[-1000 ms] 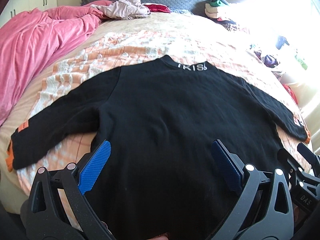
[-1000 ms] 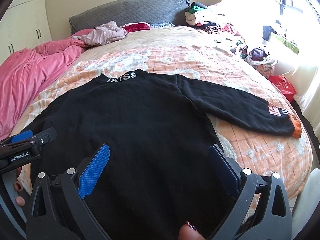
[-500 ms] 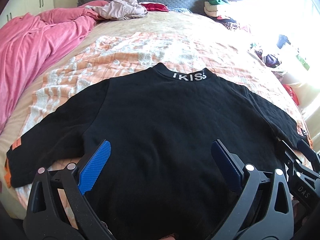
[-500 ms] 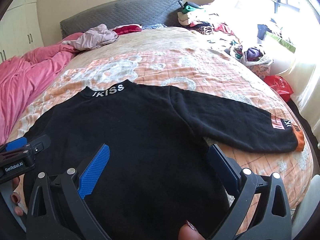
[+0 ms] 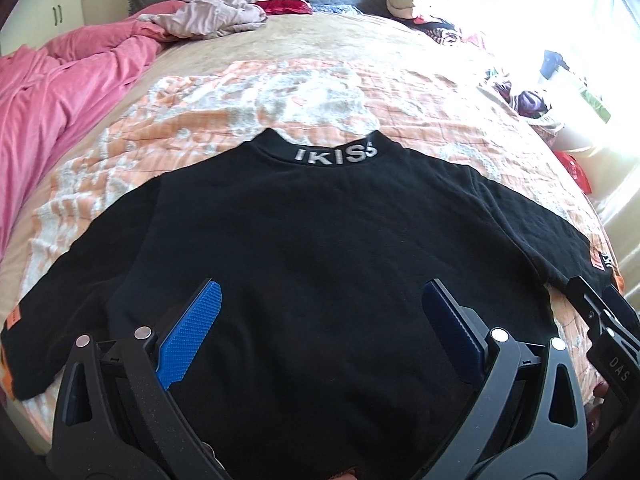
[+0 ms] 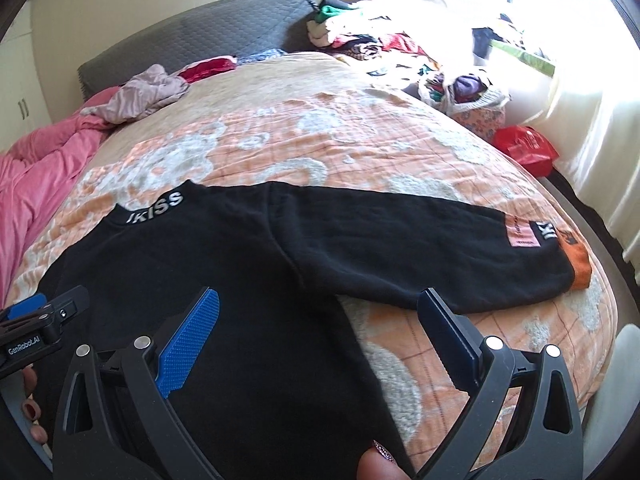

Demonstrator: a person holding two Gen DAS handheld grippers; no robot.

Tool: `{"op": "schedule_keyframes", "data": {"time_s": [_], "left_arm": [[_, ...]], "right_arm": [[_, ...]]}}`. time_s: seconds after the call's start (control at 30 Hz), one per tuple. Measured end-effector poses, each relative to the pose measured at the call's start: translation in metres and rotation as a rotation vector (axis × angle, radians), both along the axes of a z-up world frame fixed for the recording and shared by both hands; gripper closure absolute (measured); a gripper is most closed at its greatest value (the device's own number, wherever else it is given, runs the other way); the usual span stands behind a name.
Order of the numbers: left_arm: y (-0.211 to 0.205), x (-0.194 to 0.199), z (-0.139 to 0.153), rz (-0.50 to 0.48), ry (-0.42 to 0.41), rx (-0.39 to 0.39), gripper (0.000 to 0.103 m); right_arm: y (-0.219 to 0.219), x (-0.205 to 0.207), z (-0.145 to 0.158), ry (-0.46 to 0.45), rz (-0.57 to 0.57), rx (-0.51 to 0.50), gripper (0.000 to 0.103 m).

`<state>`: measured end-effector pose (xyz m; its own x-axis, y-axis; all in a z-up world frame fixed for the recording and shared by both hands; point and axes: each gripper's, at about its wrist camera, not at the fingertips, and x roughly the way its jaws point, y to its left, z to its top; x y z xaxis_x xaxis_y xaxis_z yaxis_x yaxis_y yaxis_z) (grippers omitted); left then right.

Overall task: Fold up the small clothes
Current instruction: 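Move the right tool toward the orange cuff of the nearest sleeve, then grasp the orange sleeve cuff with the right gripper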

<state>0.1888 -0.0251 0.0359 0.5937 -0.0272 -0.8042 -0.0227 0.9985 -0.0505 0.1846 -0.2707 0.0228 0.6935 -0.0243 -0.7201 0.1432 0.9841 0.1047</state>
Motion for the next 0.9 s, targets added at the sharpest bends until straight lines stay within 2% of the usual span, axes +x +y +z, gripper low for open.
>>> {"op": "schedule_keyframes", "data": {"time_s": [0.3, 0.57, 0.67, 0.9], "left_arm": [[-0.028, 0.016, -0.008, -0.07, 0.022, 0.021, 0.008], [-0.047, 0.031, -0.014, -0.115, 0.047, 0.006, 0.008], [-0.051, 0.034, -0.014, -0.138, 0.039, -0.023, 0.008], [-0.061, 0.044, -0.017, -0.155, 0.054, -0.025, 0.008]], "right_arm": [[-0.056, -0.007, -0.015, 0.03, -0.158, 0.071, 0.004], [-0.127, -0.022, -0.031, 0.054, -0.41, 0.167, 0.004], [-0.154, -0.024, -0.04, 0.065, -0.482, 0.24, 0.004], [-0.198, -0.013, -0.056, 0.084, -0.586, 0.281, 0.004]]}}
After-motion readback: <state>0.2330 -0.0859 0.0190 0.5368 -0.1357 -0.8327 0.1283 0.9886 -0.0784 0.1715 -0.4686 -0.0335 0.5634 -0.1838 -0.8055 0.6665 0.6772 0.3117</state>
